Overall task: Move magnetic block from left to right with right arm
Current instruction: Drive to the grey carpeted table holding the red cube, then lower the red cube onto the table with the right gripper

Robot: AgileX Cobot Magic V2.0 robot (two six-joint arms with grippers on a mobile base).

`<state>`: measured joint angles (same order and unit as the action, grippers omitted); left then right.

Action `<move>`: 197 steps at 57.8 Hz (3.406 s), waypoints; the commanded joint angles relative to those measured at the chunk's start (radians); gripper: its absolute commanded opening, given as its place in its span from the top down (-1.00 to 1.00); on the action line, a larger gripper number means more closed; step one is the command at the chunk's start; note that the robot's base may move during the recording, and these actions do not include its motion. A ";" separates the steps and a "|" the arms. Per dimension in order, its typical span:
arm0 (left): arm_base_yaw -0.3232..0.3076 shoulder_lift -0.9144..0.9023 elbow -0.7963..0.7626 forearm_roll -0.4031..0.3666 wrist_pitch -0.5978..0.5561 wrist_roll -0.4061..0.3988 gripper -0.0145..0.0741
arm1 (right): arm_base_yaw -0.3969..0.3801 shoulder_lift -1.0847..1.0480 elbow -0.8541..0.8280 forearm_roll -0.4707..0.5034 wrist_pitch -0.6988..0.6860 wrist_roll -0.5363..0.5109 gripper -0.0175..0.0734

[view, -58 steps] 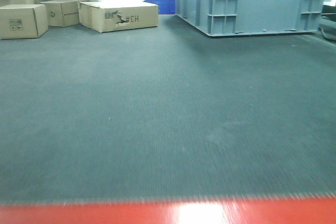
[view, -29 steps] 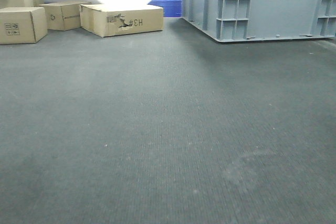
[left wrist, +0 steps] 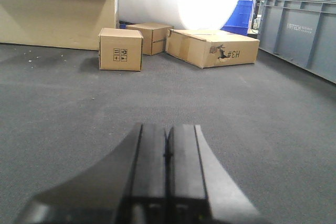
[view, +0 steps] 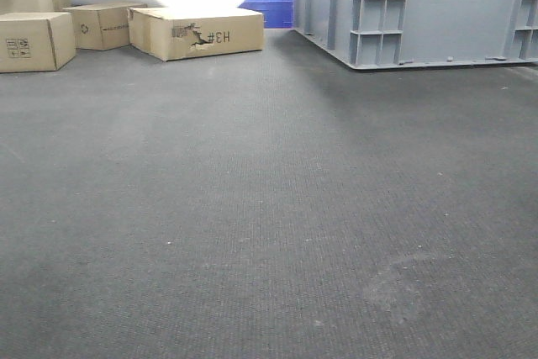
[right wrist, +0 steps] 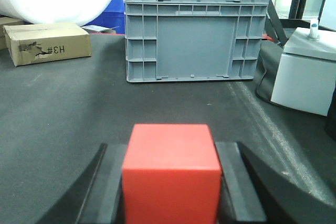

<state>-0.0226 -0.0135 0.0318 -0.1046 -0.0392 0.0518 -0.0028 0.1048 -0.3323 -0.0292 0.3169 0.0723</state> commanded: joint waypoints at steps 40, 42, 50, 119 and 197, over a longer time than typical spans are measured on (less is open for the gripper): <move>-0.002 -0.009 0.008 -0.005 -0.087 0.000 0.96 | -0.006 0.024 -0.028 -0.007 -0.111 -0.005 -0.03; -0.002 -0.009 0.008 -0.005 -0.087 0.000 0.96 | -0.006 0.040 -0.028 -0.007 -0.118 -0.005 -0.03; -0.002 -0.009 0.008 -0.005 -0.087 0.000 0.96 | -0.006 0.158 -0.049 -0.004 -0.111 -0.004 -0.03; -0.002 -0.009 0.008 -0.005 -0.087 0.000 0.96 | 0.787 1.475 -0.853 -0.090 0.573 0.798 -0.04; -0.002 -0.009 0.008 -0.005 -0.087 0.000 0.96 | 0.795 1.663 -1.110 -0.019 0.718 0.733 -0.69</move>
<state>-0.0226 -0.0135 0.0318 -0.1046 -0.0392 0.0518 0.7927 1.8584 -1.4098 -0.0238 1.0324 0.8118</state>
